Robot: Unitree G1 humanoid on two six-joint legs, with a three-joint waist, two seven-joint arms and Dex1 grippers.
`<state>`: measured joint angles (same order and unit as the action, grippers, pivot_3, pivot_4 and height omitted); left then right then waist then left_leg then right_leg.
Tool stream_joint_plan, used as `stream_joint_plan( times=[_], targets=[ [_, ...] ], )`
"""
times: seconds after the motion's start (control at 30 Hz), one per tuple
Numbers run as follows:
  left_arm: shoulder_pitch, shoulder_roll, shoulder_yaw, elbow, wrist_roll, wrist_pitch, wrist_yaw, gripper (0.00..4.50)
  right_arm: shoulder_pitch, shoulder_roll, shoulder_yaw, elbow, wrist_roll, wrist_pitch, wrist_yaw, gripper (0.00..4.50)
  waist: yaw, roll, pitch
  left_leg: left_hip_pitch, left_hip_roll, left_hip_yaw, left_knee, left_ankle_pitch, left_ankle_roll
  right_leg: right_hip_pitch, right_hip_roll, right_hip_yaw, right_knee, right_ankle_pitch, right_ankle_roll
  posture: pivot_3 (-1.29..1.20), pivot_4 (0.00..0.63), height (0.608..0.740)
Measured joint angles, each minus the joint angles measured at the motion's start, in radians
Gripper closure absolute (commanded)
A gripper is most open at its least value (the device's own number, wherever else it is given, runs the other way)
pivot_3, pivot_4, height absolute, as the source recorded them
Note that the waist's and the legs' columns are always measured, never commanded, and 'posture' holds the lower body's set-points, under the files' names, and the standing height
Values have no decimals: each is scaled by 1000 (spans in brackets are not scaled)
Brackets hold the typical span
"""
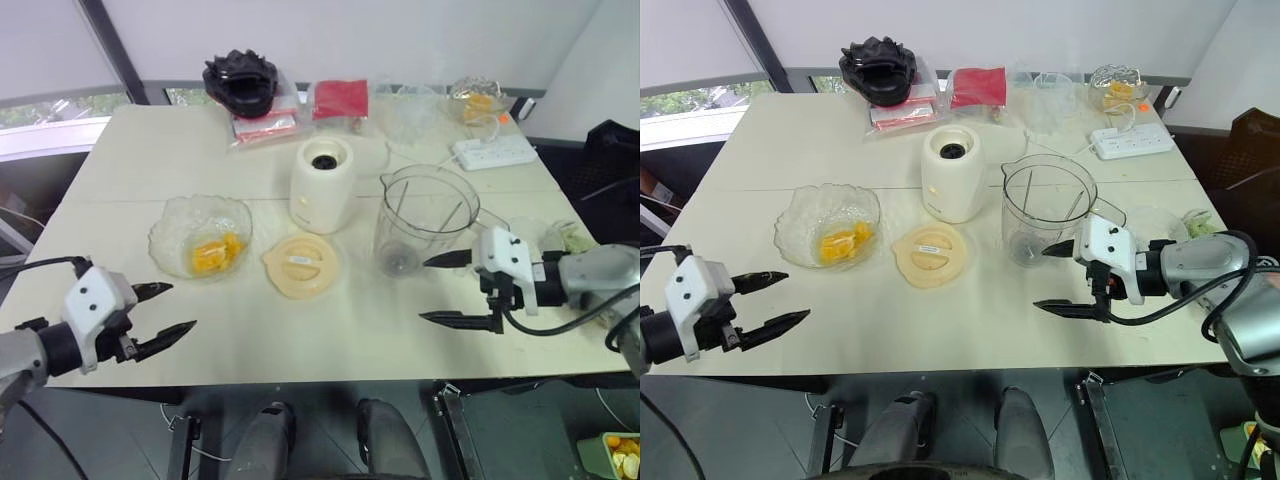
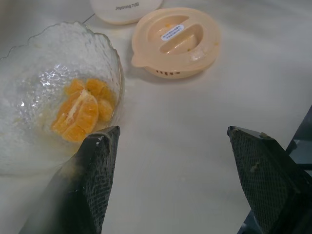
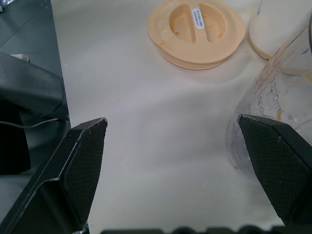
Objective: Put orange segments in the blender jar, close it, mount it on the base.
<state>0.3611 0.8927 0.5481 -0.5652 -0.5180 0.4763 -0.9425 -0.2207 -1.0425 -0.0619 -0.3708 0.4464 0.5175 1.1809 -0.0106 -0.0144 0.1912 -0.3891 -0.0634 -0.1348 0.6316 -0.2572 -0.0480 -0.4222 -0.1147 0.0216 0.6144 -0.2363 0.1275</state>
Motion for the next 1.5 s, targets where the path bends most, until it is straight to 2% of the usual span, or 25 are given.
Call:
stream_joint_plan(
  times=[1.1,1.23,1.33,1.4,1.5],
  targets=[
    [-66,25,17,9,-18,85,-11,825,-18,13,21,-39,10,24,-32,20,-1,0,0,0,0,1,1,0,0,0,0,0,2,1,0,0,150,740],
    [-189,99,3,140,-12,83,-39,825,-22,42,48,-51,10,33,-46,20,1,0,0,1,-3,0,2,0,0,0,1,0,4,1,0,0,150,740],
    [-320,153,-78,288,26,55,-68,825,-31,59,59,-69,10,40,-62,20,-1,0,0,1,-3,0,2,0,0,0,1,0,4,2,2,0,150,740],
    [-406,174,-171,391,69,18,-103,825,-30,66,66,-74,7,42,-73,20,-2,0,0,1,-4,1,2,0,0,-1,0,1,4,2,3,0,150,740],
    [-672,176,-385,648,178,-60,-190,825,-26,91,88,-85,-1,42,-100,20,4,0,0,1,-4,-1,3,0,0,-1,1,-1,6,3,5,0,150,740]
  ],
)
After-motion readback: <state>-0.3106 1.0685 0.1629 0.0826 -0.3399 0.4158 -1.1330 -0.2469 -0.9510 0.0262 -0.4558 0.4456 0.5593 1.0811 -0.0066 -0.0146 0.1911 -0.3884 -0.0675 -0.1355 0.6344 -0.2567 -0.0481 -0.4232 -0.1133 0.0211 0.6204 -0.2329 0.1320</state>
